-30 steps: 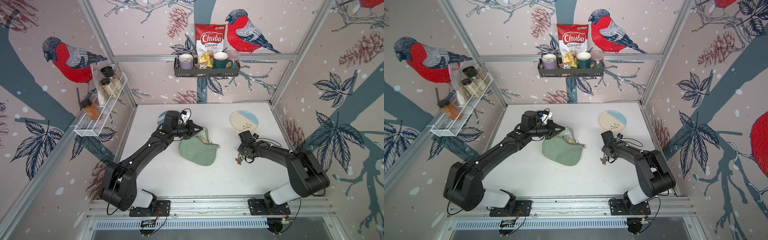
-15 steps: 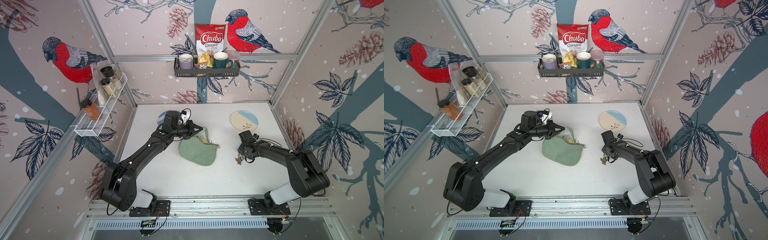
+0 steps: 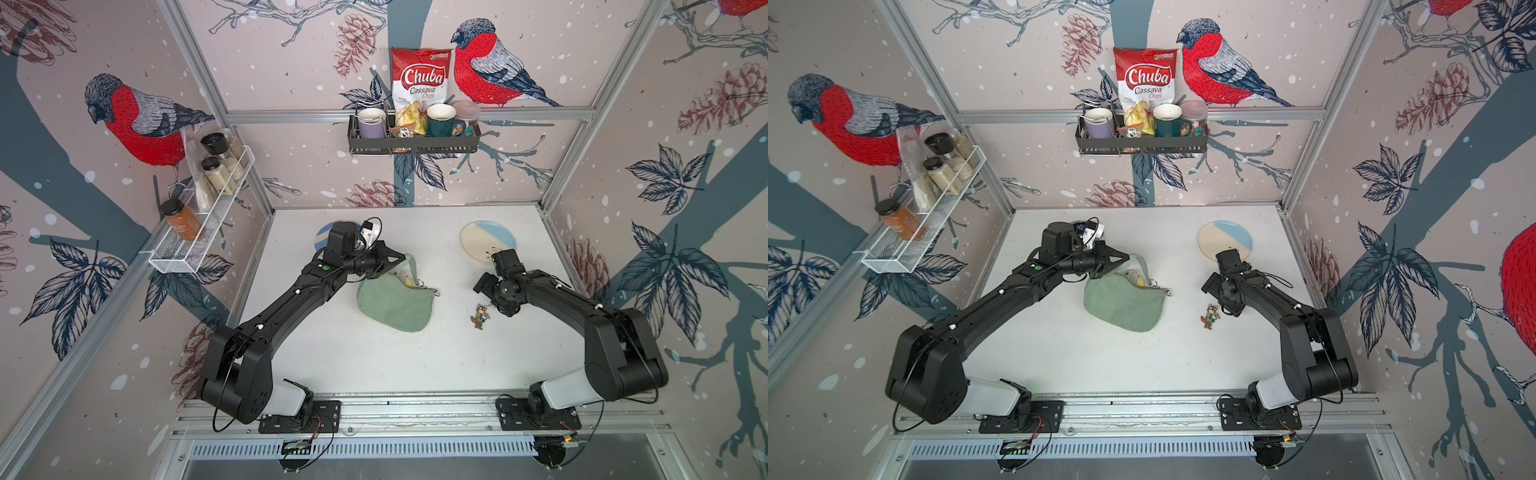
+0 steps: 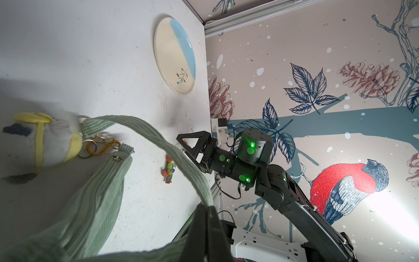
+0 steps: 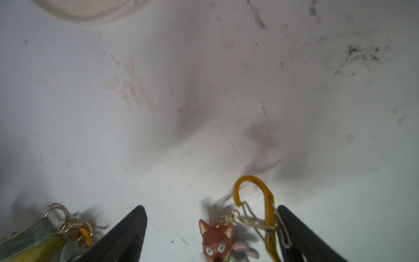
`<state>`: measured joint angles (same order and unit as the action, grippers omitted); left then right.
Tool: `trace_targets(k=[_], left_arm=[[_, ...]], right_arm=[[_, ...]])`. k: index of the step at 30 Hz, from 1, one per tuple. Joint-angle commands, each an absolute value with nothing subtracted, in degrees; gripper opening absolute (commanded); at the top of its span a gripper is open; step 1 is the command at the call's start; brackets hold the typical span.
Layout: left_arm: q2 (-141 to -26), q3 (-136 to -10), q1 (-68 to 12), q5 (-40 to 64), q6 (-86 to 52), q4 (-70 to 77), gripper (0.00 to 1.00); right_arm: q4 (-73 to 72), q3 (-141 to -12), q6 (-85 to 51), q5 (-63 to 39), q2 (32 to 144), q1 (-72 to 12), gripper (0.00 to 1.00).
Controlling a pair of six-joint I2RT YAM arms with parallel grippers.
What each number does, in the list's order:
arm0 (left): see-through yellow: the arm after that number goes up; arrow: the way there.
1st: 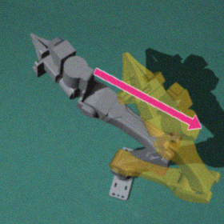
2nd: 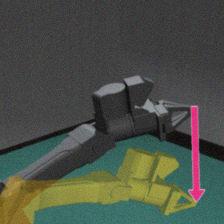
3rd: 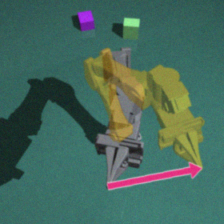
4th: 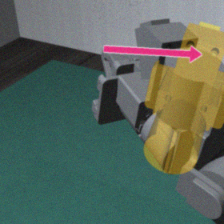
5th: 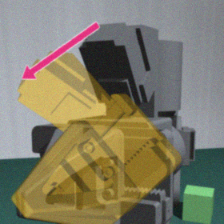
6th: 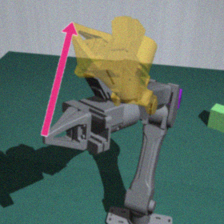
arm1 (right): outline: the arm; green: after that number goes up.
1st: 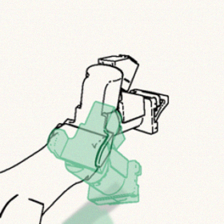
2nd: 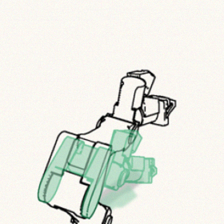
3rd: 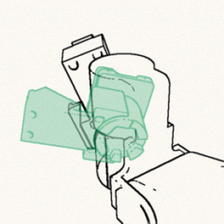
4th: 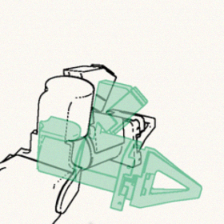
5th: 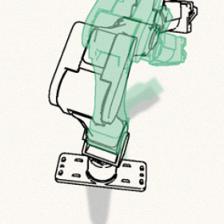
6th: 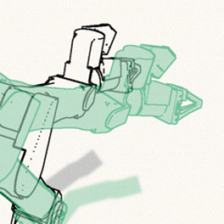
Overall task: Remove the decoration from the bag
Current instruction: Adjust the bag at the center of the board.
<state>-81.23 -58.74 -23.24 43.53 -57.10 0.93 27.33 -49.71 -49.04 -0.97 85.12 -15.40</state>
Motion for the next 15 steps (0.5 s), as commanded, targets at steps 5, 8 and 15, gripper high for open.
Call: trace_targets(k=[5, 8, 15], left_arm=[[-83.12, -61.83, -21.97, 37.32, -47.41, -11.06, 0.13], [-85.83, -61.38, -21.54, 36.40, -48.94, -8.36, 0.27], [-84.95, -63.94, -19.61, 31.44, -47.23, -10.71, 0.66]], right_arm=[[33.20, -52.00, -42.21, -7.61, 84.77, -15.27, 0.90], [29.80, -49.18, -39.35, -10.88, 84.95, -16.32, 0.90], [18.53, -42.75, -33.43, -18.02, 79.70, -16.79, 0.91]])
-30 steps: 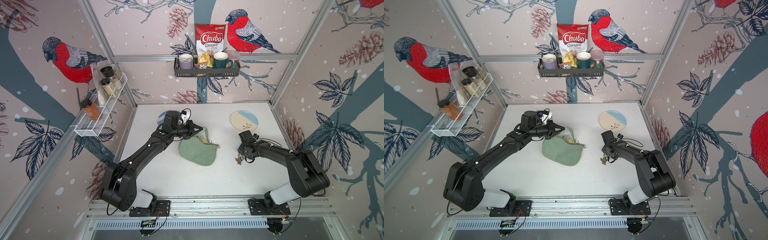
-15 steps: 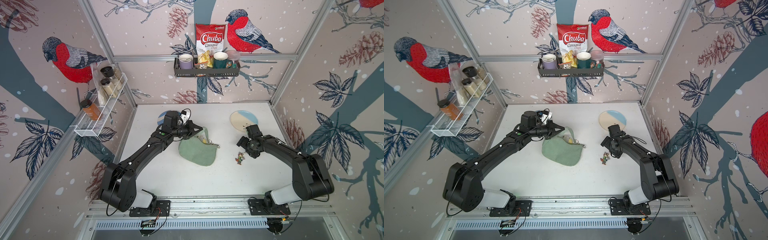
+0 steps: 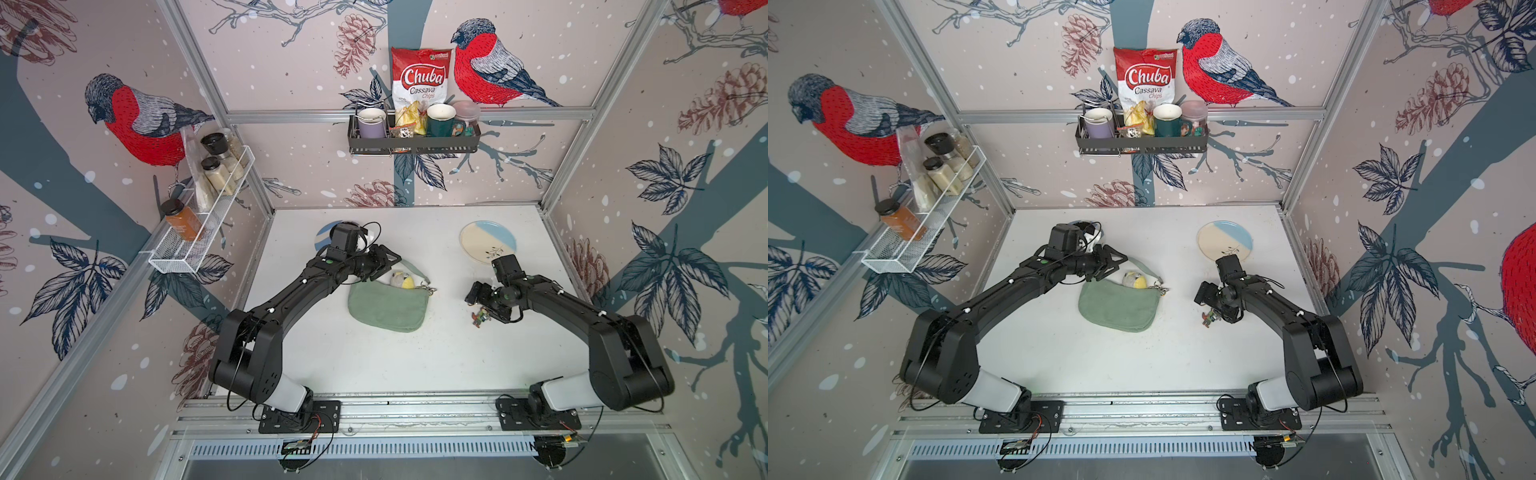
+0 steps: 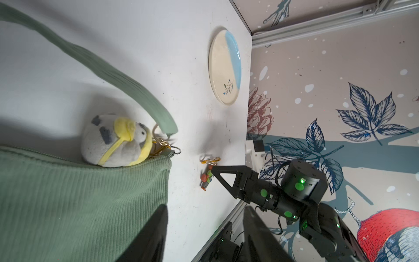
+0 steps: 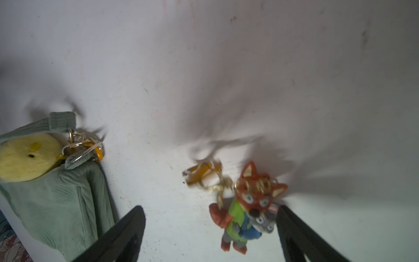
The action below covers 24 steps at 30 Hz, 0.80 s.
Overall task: Remove the decoration from the bag
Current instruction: Adjust the bag at the center of the board.
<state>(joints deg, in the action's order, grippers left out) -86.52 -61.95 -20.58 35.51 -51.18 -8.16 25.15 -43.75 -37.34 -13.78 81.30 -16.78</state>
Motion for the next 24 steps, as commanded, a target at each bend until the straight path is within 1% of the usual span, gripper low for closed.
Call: trace_targets(k=[1, 2, 4, 10, 16, 20, 24], left_arm=[[-84.31, -65.78, -19.56, 29.24, -44.62, -14.03, 0.71], [-84.00, -68.30, -19.64, 27.66, -42.10, -18.31, 0.75], [-84.00, -71.06, -19.81, 27.39, -39.83, -21.95, 0.76], [-84.83, -71.25, -22.71, 29.48, -39.82, -21.59, 0.73], [-83.73, -71.51, -21.42, 28.13, -36.76, -24.71, 0.77], [-82.56, -67.88, -18.47, 24.60, -36.70, -25.95, 0.78], [-82.79, -60.69, -17.48, 16.05, -38.66, -25.04, 0.78]], right_arm=[[17.71, -42.46, -32.85, -18.64, 79.13, -16.78, 0.91], [17.08, -42.19, -32.33, -19.06, 78.81, -16.71, 0.91], [16.31, -41.91, -31.92, -19.78, 78.72, -16.28, 0.91], [18.85, -43.54, -32.77, -18.19, 78.58, -15.03, 0.89], [23.69, -47.08, -32.42, -14.04, 76.90, -16.33, 0.87], [29.93, -52.05, -32.95, -3.47, 77.48, -27.61, 0.85], [27.29, -53.65, -39.85, -0.17, 81.84, -38.73, 0.79]])
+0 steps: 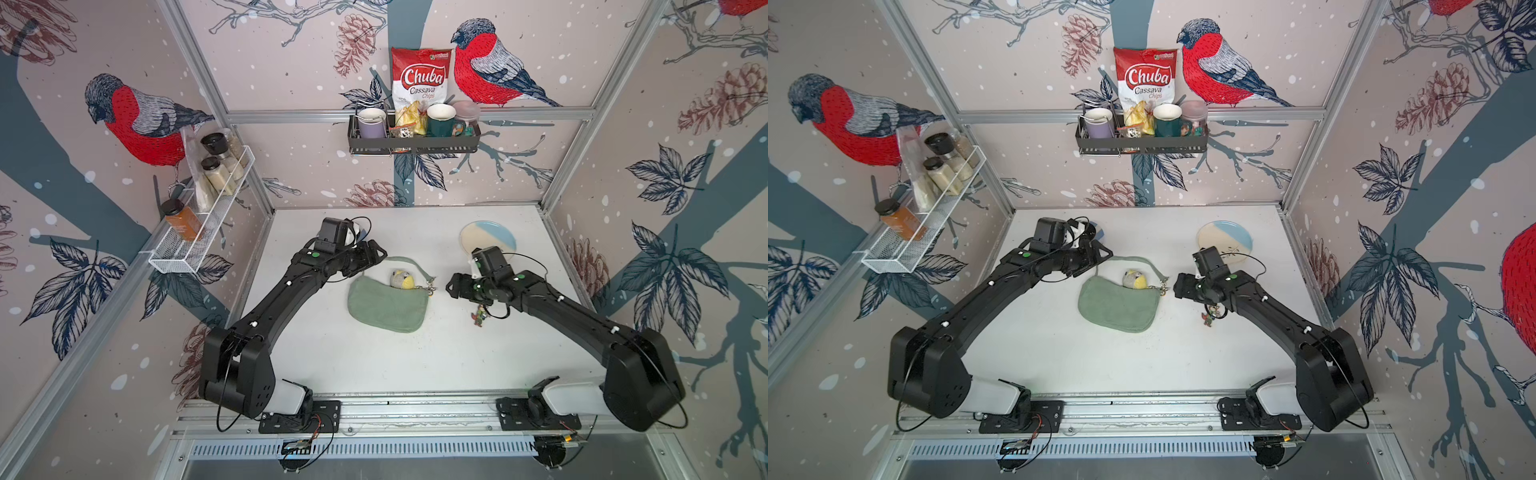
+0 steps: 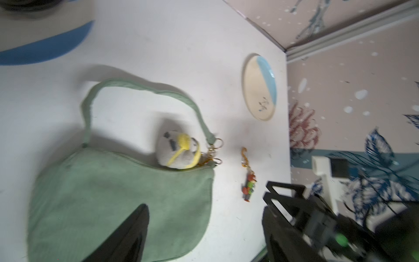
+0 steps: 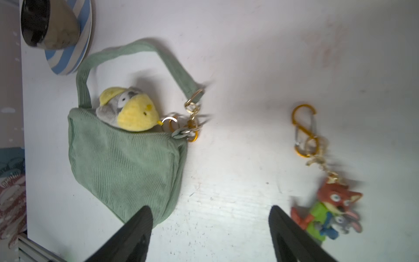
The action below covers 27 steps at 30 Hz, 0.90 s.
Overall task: Remove the decoration from the bag
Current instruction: Adjust the bag at the center of the board.
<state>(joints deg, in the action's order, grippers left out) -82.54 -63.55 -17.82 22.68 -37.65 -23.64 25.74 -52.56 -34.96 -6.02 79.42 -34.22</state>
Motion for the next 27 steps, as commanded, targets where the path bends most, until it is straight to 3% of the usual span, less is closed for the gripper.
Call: trace_targets(k=[1, 8, 12, 21, 27], left_arm=[[-83.31, -59.24, -17.41, 14.99, -39.58, -23.73, 0.77], [-86.50, -50.39, -19.34, 9.97, -44.30, -15.66, 0.73], [-86.41, -47.92, -21.67, 9.22, -44.96, -15.79, 0.71], [-70.29, -35.77, -21.72, 7.35, -51.43, -20.71, 0.70], [-63.18, -44.45, -21.80, 2.01, -46.19, -35.54, 0.70]], right_arm=[[26.92, -54.60, -41.20, 1.29, 83.51, -40.87, 0.76], [21.92, -59.26, -45.04, -0.54, 94.98, -44.29, 0.51], [21.91, -60.72, -43.00, -2.02, 99.50, -44.51, 0.42], [27.57, -62.96, -33.54, 1.31, 104.75, -48.56, 0.19], [31.59, -60.47, -26.71, 6.21, 101.90, -52.71, 0.05]])
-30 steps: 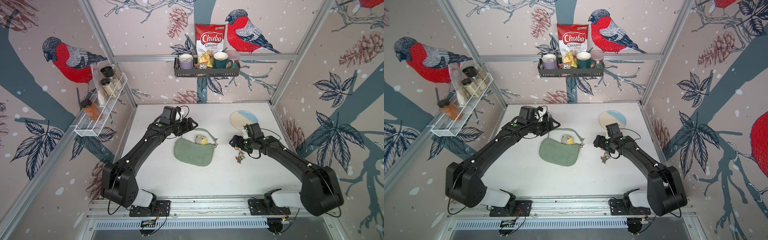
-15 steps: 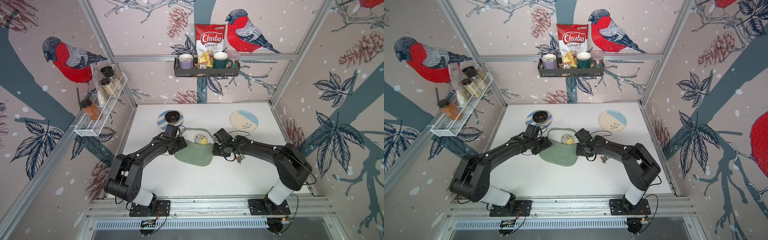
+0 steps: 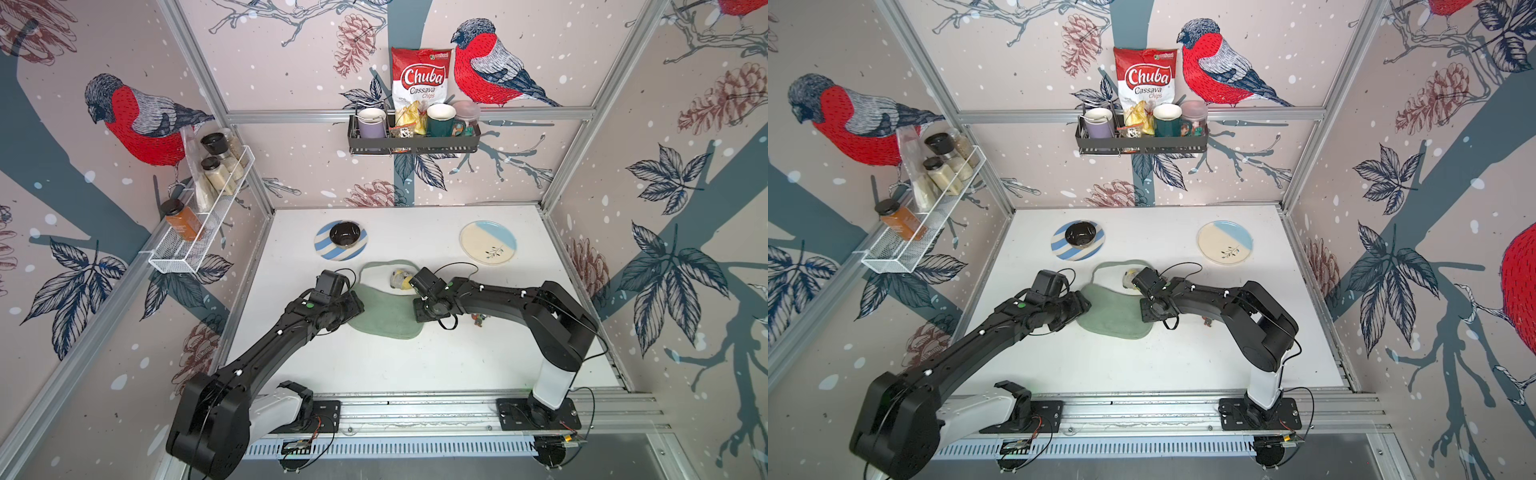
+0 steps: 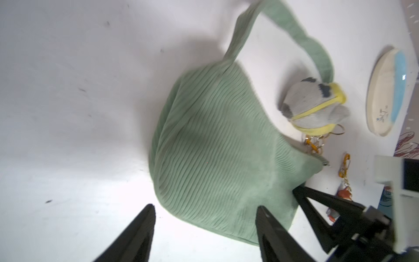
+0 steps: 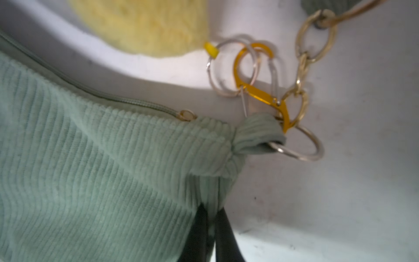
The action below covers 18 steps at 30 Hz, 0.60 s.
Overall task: Remove the decoration from the bag
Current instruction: Adjust the bag at the center of the board.
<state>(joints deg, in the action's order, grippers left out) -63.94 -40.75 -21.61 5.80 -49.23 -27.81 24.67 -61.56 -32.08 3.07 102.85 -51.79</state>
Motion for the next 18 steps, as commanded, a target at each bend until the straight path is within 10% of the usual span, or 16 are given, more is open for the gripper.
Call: trace_targets(k=[1, 4, 9, 18], left_arm=[[-63.92, -47.22, -21.84, 1.90, -44.82, -37.12, 0.70], [-68.93, -55.46, -22.32, 3.13, -40.96, -39.61, 0.70], [-81.24, -73.23, -27.68, 2.14, -33.56, -43.87, 0.70], [-105.29, -95.03, -39.36, 6.36, -26.27, -51.66, 0.70]], right_arm=[[32.16, -60.14, -25.76, 6.49, 101.19, -53.01, 0.03], [33.20, -60.05, -24.37, 5.62, 98.80, -52.99, 0.03], [25.51, -57.45, -33.77, -13.96, 88.81, -41.39, 0.48], [22.40, -54.27, -41.01, -8.68, 82.30, -30.26, 0.45]])
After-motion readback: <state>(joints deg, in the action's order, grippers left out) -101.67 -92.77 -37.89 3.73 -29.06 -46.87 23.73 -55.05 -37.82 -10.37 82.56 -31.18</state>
